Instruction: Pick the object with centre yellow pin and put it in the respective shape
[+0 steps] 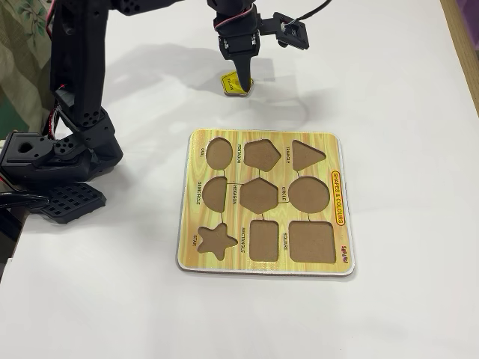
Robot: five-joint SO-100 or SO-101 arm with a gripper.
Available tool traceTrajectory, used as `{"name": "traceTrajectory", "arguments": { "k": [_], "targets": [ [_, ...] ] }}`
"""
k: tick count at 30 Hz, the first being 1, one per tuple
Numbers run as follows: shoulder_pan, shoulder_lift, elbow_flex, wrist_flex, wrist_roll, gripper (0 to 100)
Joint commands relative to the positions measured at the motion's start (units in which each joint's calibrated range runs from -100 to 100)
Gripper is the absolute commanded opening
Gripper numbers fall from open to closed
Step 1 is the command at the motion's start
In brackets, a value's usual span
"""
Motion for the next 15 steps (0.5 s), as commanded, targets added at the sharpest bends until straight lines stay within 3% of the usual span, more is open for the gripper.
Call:
{"name": "traceTrajectory", "arguments": {
  "k": [1,15],
  "targets": [
    [-1.6,-0.9,-1.7,0.0,0.2,21],
    [-2.6,-1.4,0.8,0.1,0.2,21]
  ]
}}
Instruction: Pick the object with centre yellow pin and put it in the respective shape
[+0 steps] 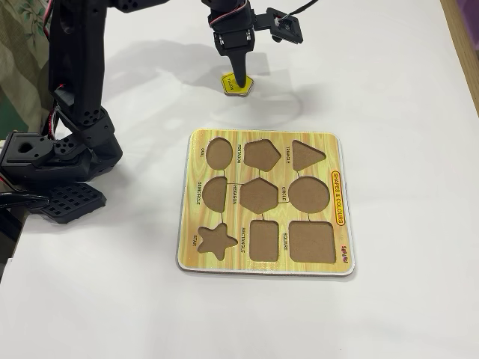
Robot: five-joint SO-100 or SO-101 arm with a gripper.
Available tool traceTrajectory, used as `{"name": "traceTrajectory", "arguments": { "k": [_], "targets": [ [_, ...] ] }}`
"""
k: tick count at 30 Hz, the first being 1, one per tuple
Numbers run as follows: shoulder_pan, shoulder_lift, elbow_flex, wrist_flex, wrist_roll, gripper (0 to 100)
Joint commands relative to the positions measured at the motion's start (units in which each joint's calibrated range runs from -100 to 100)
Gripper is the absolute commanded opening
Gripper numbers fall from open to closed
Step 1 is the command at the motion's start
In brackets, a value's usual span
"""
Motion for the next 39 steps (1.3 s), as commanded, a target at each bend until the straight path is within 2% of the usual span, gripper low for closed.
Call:
{"name": "traceTrajectory", "arguments": {
  "k": [1,16,20,22,39],
  "targets": [
    [-0.3,-1.5,1.4,0.1,0.2,21],
    [0.0,-1.7,2.4,-0.8,0.2,20],
    [-0.1,-1.7,2.4,-0.8,0.2,9],
    [-0.1,-1.7,2.4,-0.8,0.2,7],
    [0.0,-1.3,2.5,-0.7,0.3,6]
  ]
}}
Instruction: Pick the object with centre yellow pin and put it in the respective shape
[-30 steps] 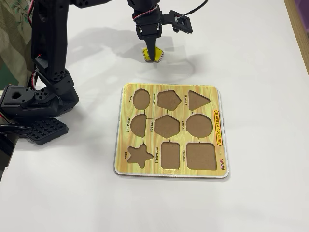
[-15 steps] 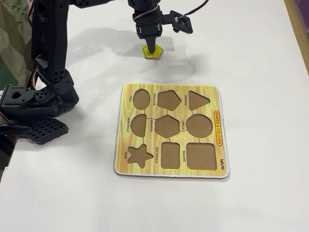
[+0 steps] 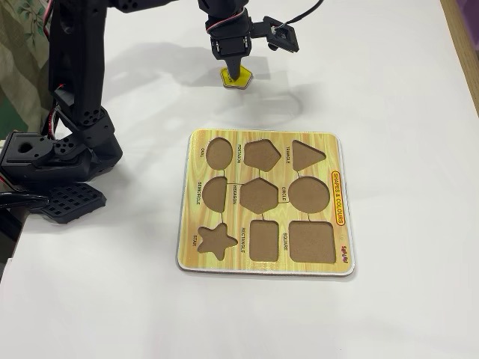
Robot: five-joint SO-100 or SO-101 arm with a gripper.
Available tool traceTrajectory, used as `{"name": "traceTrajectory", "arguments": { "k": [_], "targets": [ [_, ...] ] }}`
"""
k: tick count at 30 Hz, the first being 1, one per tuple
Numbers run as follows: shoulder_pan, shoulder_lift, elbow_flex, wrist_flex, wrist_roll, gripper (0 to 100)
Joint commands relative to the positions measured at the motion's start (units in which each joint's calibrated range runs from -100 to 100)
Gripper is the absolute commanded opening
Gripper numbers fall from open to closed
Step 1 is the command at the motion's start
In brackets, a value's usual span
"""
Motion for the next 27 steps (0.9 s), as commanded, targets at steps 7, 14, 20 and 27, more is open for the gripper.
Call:
{"name": "traceTrajectory", "arguments": {
  "k": [7,14,20,27],
  "targets": [
    [0.9,-2.2,-0.4,0.1,0.3,6],
    [4.8,-5.9,-0.4,0.2,0.3,6],
    [8.3,-10.0,2.8,0.2,0.3,6],
    [13.2,-16.2,9.9,-0.6,0.3,6]
  ]
}}
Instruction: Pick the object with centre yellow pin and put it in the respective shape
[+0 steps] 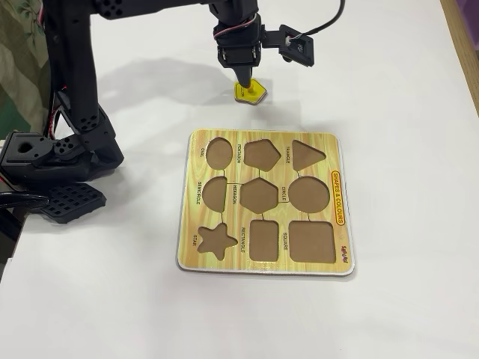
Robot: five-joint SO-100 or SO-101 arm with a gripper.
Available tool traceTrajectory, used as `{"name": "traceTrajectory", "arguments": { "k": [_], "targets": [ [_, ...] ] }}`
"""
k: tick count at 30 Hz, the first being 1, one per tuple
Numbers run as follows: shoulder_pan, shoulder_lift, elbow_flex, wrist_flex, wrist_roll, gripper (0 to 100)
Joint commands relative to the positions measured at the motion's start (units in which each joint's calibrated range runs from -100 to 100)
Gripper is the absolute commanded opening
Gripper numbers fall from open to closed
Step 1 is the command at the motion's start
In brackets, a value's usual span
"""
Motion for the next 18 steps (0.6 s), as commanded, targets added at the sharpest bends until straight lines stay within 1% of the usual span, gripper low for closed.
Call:
{"name": "traceTrajectory", "arguments": {
  "k": [1,6,9,18],
  "targets": [
    [3.3,-6.2,1.3,-0.6,0.3,6],
    [5.8,-8.4,3.1,-0.6,0.3,6],
    [5.5,-8.4,2.6,-0.7,0.3,6],
    [-0.9,-7.7,1.8,-0.9,0.3,6]
  ]
}}
